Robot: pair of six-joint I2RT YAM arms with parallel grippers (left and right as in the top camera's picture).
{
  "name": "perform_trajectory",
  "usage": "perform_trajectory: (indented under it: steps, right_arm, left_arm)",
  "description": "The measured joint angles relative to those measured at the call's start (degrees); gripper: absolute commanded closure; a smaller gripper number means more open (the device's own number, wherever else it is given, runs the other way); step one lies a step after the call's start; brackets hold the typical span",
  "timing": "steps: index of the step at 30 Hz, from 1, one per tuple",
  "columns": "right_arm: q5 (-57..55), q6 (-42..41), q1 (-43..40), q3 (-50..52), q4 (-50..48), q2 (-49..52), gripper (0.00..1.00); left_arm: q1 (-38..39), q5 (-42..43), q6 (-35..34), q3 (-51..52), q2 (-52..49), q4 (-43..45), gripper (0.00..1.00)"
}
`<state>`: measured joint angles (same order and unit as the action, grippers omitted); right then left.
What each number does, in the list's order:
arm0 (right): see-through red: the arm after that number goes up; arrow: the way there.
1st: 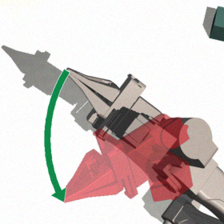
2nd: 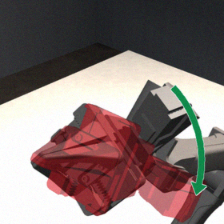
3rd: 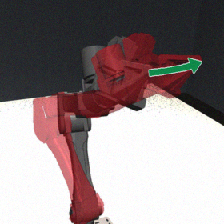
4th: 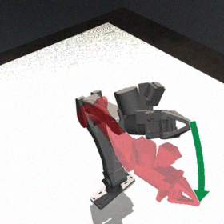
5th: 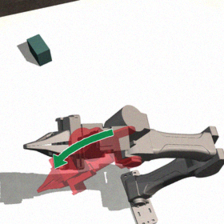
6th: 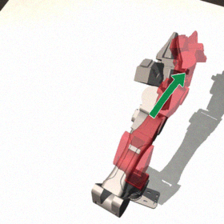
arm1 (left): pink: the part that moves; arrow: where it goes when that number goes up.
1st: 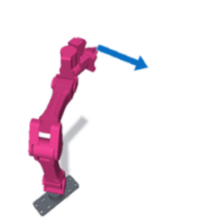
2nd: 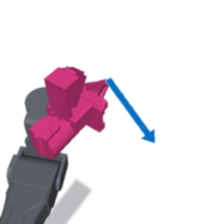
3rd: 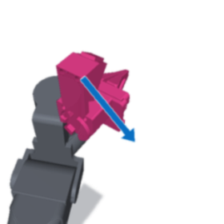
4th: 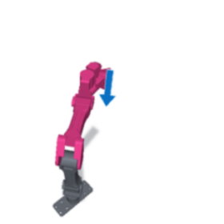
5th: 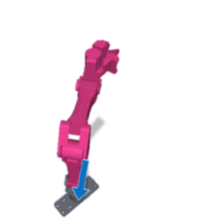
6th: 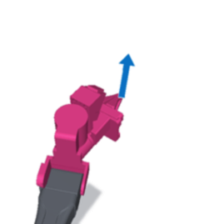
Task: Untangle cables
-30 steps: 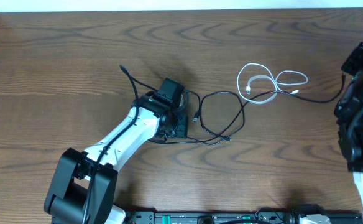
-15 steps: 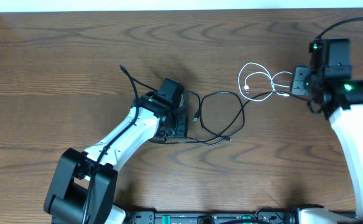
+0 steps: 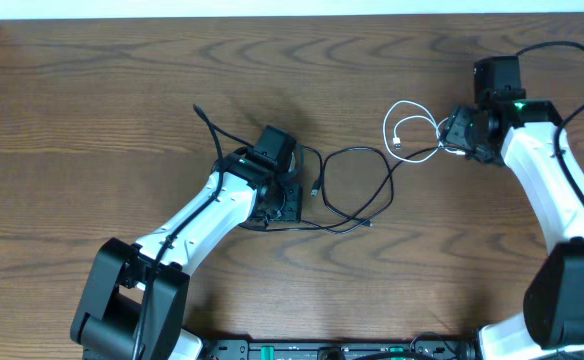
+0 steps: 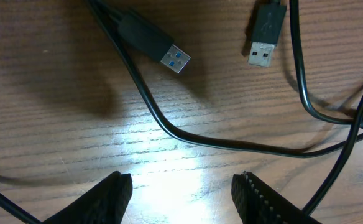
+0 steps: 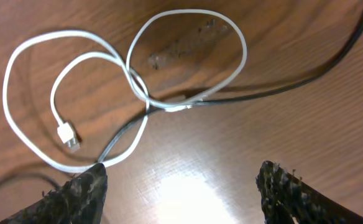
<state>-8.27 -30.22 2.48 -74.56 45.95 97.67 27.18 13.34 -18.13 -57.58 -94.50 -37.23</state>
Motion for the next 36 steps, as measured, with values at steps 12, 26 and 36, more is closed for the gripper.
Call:
perform_trajectory:
  steps: [12,26,36]
  right_arm:
    - [0.42,-15.96,-1.29,0.0,-8.15,8.22,0.21]
    - [-0.7,-21.05,-1.29,0.11,-8.35,11.67,0.36]
    - [-4.66,-26.23,-1.29,2.62,-11.45,11.67,0.46]
  left_arm:
    - [0.0,0.0,0.0,0.0,0.0,-0.44,0.43]
    - [0.0,0.02,0.02,0.0,0.0,-1.27,0.43]
    - [0.0,0.0,0.02,0.0,0.0,-1.38,0.43]
